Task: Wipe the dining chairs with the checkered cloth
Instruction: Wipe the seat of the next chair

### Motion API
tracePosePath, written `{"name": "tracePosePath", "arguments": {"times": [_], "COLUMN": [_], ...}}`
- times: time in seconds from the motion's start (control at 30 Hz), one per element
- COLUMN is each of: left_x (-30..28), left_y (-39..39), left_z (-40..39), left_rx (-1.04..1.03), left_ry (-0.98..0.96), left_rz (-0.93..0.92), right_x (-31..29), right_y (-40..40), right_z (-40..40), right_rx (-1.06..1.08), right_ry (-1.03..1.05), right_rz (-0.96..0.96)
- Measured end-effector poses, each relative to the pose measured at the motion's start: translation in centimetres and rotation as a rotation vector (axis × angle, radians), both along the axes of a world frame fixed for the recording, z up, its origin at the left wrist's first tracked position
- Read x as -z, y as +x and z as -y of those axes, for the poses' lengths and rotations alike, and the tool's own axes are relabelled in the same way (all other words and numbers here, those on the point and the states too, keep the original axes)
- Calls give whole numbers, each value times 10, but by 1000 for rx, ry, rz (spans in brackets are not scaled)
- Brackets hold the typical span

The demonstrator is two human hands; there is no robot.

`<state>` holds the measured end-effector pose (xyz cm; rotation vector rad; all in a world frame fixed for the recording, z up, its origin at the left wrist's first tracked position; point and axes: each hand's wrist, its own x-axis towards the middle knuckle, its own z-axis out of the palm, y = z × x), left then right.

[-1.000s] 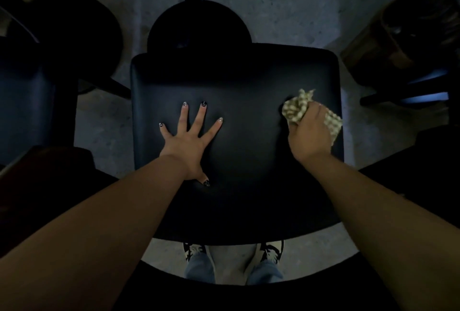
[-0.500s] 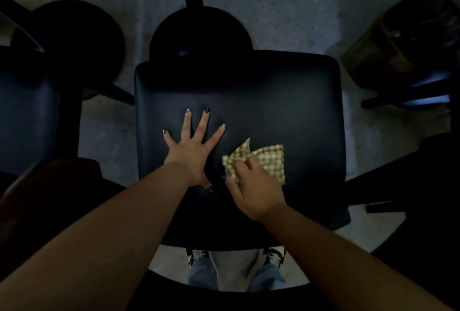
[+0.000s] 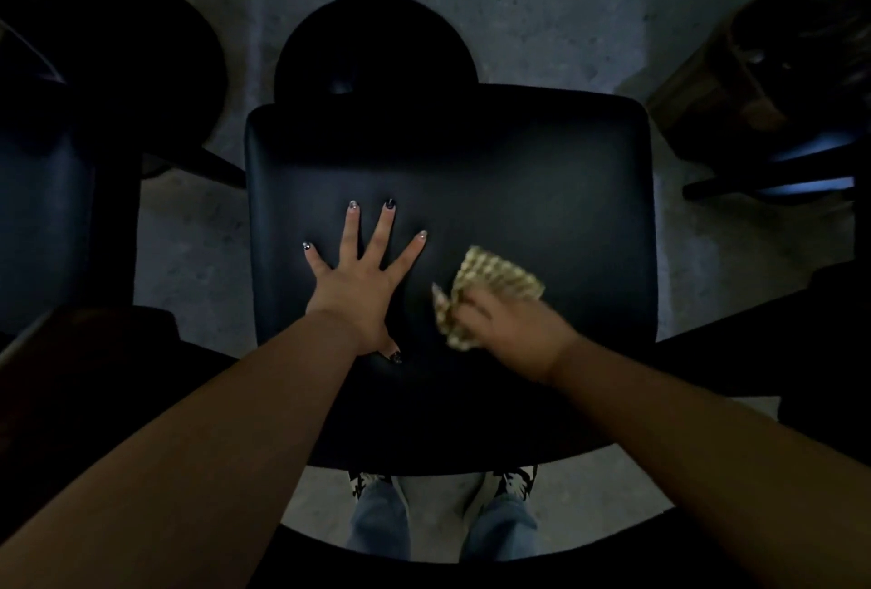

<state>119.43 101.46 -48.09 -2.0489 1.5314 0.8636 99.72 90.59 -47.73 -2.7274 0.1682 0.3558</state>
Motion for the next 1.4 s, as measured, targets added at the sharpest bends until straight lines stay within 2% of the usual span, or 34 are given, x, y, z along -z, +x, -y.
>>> {"name": "tracePosePath", "arguments": {"times": [0.07, 0.2, 0.27, 0.33, 0.37, 0.43, 0.53, 0.6, 0.63, 0.7, 0.73, 0.8, 0.9, 1.0, 1.07, 1.2, 1.3, 1.4], "left_x": [1, 4, 4, 5, 5, 5, 5, 5, 5, 5, 6, 7, 9, 10, 9, 9, 11, 13], "left_y": [0, -1, -1, 0, -1, -1, -1, -1, -1, -2, -2, -2, -1, -2, -3, -3, -1, -1], "left_z": [0, 0, -1, -1, -2, -2, -2, -2, -1, -1, -2, -3, -3, -3, -4, -4, -4, -4], "left_rx": [0, -8, -11, -12, -11, -4, -8, -12, -17, -27, -28, -23, -18, -22, -15, -16, -11, -14], "left_ry": [1, -7, -17, -22, -22, -27, -27, -26, -27, -34, -41, -49, -54, -61, -61, -63, -58, -53], "left_rz": [-4, -9, -16, -17, -15, -3, 2, -5, -10, -16, -14, -8, -4, -8, 1, 8, 12, 4], "right_x": [0, 10, 13, 16, 16, 16, 13, 9, 8, 9, 11, 15, 16, 19, 22, 21, 17, 9], "right_y": [-3, -4, 9, 28, 37, 53, 57, 45, 39, 28, 22, 9, 26, 70, 100, 145, 148, 133], "right_z": [41, 119, 129, 116, 103, 64, 7, 7, 23, 65, 91, 137, 167, 164, 149, 83, 43, 42], "right_rx": [220, 962, 1244, 1392, 1390, 1227, 676, 303, 199, 238, 381, 801, 1253, 1426, 1304, 851, 669, 497], "right_ry": [-67, -357, -353, -352, -350, -264, -41, 40, 18, -103, -206, -346, -370, -354, -315, -111, -81, -66], "right_rz": [29, -38, -9, 37, 54, 105, 107, 115, 122, 112, 95, 63, 47, 16, 55, 185, 187, 167]}}
